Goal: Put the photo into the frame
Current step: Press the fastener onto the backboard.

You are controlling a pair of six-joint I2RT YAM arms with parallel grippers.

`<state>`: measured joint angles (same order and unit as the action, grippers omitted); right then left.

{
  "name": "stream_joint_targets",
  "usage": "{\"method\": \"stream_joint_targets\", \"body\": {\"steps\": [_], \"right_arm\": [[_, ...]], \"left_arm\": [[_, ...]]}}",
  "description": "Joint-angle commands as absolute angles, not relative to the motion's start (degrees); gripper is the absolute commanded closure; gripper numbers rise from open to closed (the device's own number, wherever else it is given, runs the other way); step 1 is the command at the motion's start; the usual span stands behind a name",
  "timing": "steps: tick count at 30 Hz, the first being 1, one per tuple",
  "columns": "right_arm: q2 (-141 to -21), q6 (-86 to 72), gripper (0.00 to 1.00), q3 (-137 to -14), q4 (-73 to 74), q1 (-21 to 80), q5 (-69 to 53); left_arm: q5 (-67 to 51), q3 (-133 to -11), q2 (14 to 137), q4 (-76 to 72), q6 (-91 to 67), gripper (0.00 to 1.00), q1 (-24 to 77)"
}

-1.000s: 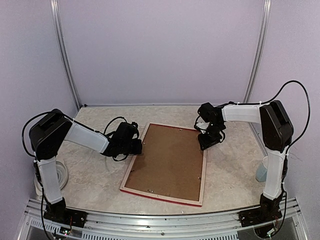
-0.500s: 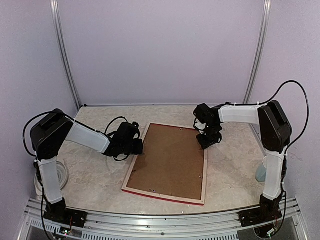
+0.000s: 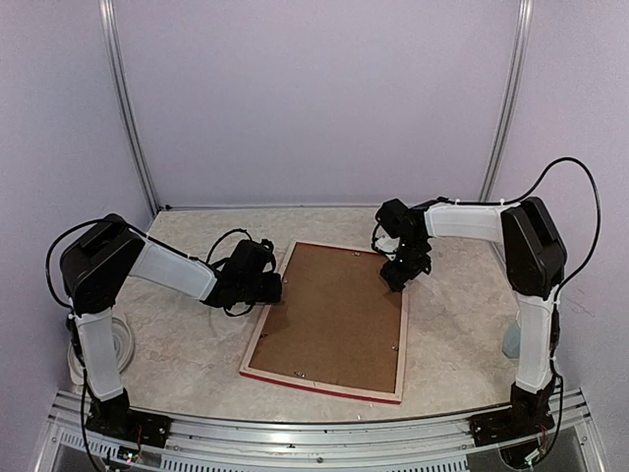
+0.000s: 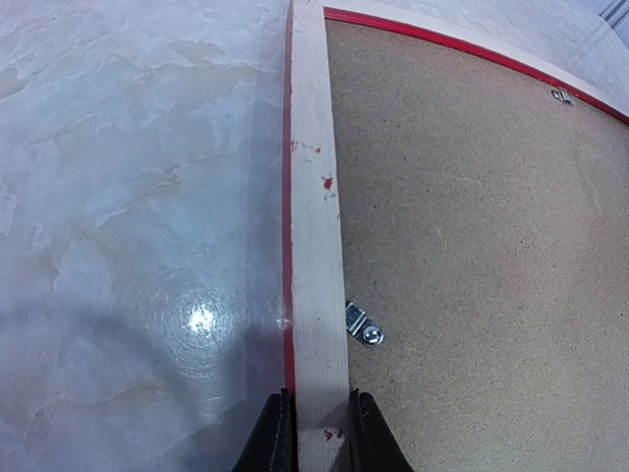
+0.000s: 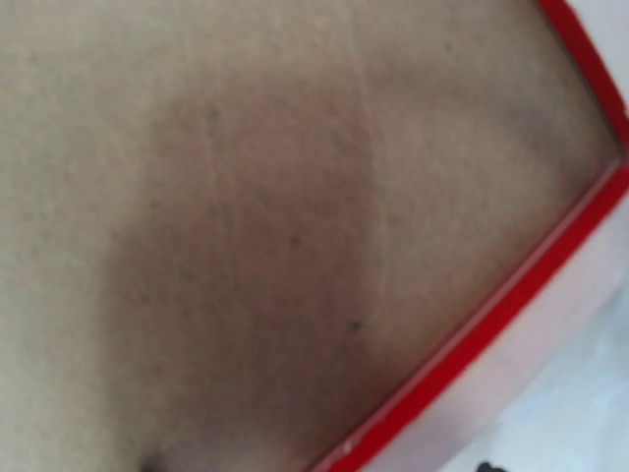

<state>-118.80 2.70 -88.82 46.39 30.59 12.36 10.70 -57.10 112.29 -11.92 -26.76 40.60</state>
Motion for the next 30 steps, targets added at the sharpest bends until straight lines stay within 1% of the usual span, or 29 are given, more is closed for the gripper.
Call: {"method": "stream_joint_targets", "body": {"steps": [1,7,18,23,30], "right_arm": [[-122.53,6.55,0.31,-89.96,47.29,29.04,10.50],[-119.41,9.06,0.33,-86.55,45.18,27.29,7.84],[-117.36,8.16,0.37,-83.19,44.33,26.19,6.54],[-117.23,7.98,0.39,-83.07,44.68,26.19,2.95],[-115.39,7.91,0.39,-83.38,45.43,26.19,-1.44]], "left_arm": [[5.01,-55.63,116.07,-3.74,-25.41,0.97,41.75],[4.93,-55.72,115.91,-3.60,-25.14,0.97,41.73],[5.01,-55.81,116.03,-3.47,-25.09,0.97,41.75],[4.86,-55.89,116.15,-3.52,-25.14,0.97,41.75],[4.75,-55.99,116.37,-3.52,-25.22,0.97,41.83]]}}
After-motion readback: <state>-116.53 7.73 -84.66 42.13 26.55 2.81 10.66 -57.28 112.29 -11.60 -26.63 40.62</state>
